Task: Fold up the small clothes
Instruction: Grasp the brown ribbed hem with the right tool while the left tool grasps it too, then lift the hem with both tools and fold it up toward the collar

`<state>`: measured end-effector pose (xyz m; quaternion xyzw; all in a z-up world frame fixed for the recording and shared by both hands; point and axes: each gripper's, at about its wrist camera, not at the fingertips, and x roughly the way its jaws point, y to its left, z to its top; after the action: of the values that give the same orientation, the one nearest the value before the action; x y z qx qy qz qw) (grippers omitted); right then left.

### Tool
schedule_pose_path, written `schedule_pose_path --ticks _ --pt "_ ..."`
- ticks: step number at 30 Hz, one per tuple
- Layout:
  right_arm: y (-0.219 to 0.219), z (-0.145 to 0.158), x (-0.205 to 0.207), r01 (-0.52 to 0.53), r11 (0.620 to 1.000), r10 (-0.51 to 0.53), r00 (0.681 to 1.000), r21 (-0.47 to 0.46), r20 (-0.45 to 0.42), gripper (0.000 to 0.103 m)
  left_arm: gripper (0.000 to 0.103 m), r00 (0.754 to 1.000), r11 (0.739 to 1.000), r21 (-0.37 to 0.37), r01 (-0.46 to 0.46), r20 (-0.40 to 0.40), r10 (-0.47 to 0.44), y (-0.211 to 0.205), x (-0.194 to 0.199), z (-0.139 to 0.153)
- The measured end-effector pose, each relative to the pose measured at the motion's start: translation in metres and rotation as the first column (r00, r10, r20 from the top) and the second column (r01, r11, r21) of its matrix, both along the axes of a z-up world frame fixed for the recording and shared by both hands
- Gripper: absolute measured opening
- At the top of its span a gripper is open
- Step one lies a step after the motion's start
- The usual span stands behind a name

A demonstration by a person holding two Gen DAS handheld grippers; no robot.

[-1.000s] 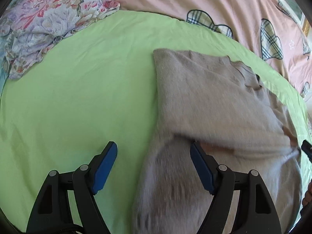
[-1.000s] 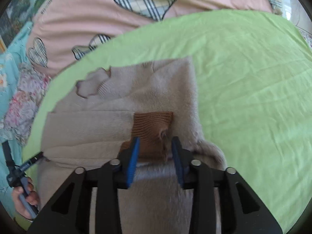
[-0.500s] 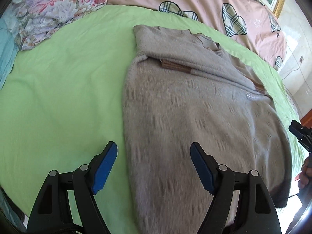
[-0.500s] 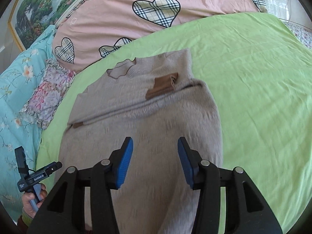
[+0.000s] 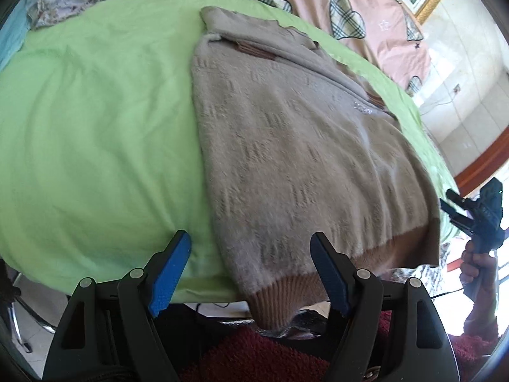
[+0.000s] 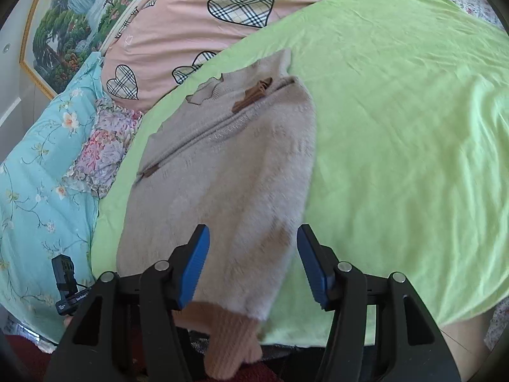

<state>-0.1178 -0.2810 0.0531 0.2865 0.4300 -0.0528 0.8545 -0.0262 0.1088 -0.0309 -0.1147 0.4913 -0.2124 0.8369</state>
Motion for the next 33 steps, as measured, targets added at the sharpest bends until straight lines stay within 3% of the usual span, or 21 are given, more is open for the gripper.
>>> schedule_pose_path --ticks 4,9,12,14,16,17,22,24,27,30,33 --pt "0.003 -0.008 -0.015 -0.050 0.998 0.051 0.998 0.026 -0.036 0.058 0.077 0.996 0.990 -0.112 0.083 -0.036 -0.087 -0.003 0.000 -0.005" --pt "0.013 -0.020 -0.027 -0.094 0.992 0.097 0.995 0.086 -0.026 0.058 0.077 0.990 0.983 -0.133 0.127 -0.044 -0.134 -0.002 0.001 -0.008" --pt "0.024 -0.027 -0.024 -0.118 0.988 0.120 0.993 0.100 -0.018 0.054 0.073 0.987 0.983 -0.105 0.152 -0.035 -0.156 -0.004 0.000 -0.007" --pt "0.029 -0.033 -0.019 -0.134 0.985 0.138 0.990 0.106 -0.032 0.024 0.057 0.988 0.987 -0.058 0.152 -0.016 -0.153 -0.009 0.001 -0.005" --pt "0.027 -0.033 -0.018 -0.133 0.985 0.137 0.990 0.108 -0.033 0.017 0.015 0.989 0.989 -0.002 0.149 0.004 -0.149 -0.009 0.000 -0.003" --pt "0.024 -0.030 -0.021 -0.132 0.986 0.136 0.990 0.098 -0.027 0.015 0.010 0.990 0.990 0.012 0.141 0.006 -0.141 -0.007 0.001 -0.003" --pt "-0.016 -0.008 -0.049 -0.058 0.994 0.057 0.998 0.089 0.014 0.010 0.009 0.990 0.990 0.016 0.141 0.015 -0.142 0.002 -0.003 -0.001" --pt "-0.028 -0.009 -0.057 -0.029 0.995 0.028 0.999 0.099 0.016 0.009 0.012 0.989 0.989 0.005 0.146 -0.030 -0.146 0.002 0.000 -0.008" --pt "-0.029 -0.017 -0.055 -0.045 0.992 0.045 0.999 0.121 0.006 0.009 0.022 0.983 0.987 -0.038 0.159 -0.092 -0.162 0.005 0.002 -0.016" --pt "-0.025 -0.026 -0.051 -0.076 0.981 0.074 0.997 0.179 0.020 0.011 0.045 0.972 0.980 -0.045 0.196 -0.126 -0.200 0.001 0.000 -0.022" --pt "-0.025 -0.033 -0.049 -0.083 0.977 0.084 0.996 0.199 0.007 0.014 0.045 0.959 0.971 -0.049 0.234 -0.155 -0.239 -0.010 0.002 -0.035"
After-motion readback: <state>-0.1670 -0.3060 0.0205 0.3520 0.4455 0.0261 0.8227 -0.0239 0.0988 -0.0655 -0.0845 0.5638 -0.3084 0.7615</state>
